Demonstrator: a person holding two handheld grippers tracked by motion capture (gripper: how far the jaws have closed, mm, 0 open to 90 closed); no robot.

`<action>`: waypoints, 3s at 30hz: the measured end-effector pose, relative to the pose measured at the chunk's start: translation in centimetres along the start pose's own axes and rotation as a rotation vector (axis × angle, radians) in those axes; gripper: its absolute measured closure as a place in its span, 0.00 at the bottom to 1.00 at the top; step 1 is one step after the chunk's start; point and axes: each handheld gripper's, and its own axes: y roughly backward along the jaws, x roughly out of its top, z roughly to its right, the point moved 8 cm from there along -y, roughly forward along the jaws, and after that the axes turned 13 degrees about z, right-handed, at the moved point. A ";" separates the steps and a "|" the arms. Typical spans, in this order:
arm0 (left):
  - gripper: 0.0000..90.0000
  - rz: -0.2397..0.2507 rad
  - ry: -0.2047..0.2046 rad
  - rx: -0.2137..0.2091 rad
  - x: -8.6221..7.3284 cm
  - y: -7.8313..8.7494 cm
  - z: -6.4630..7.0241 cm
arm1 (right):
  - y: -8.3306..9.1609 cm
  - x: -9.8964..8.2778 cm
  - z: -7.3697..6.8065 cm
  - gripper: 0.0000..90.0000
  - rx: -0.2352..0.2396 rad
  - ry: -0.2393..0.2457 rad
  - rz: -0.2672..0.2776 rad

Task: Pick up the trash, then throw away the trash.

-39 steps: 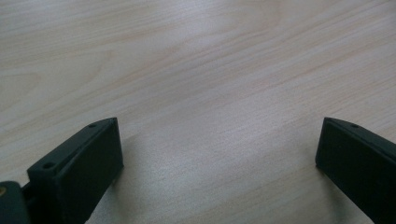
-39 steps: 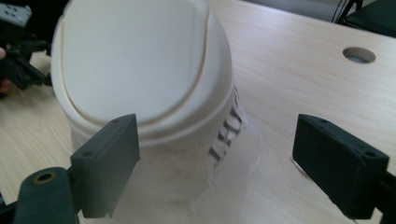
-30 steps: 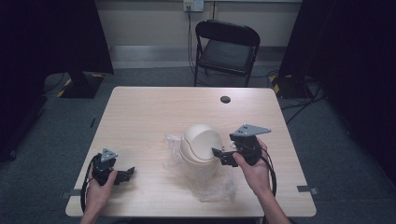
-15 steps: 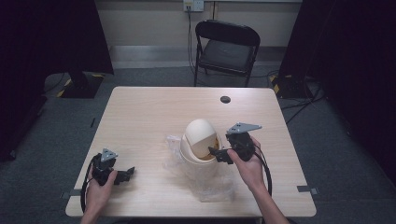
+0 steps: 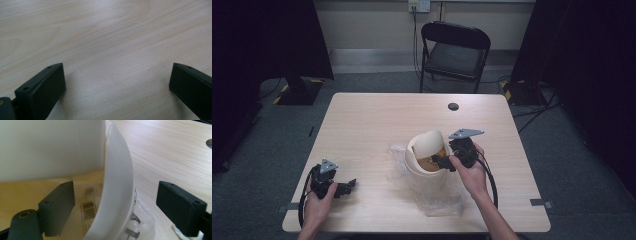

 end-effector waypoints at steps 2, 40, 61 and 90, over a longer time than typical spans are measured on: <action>0.00 0.000 0.000 0.000 0.0 0.0 0.0 | -0.1 0.2 -0.1 0.17 -0.005 0.008 0.017; 0.00 0.000 0.000 0.000 0.0 0.0 0.0 | 5.9 2.1 4.0 0.19 -0.059 -0.040 0.089; 0.00 0.000 0.000 0.000 0.0 0.0 0.0 | 1.5 -5.2 11.5 0.32 -0.172 -0.134 -0.072; 0.00 0.000 0.000 0.000 0.0 0.0 0.0 | -2.4 -8.2 12.5 0.57 -0.195 -0.085 -0.136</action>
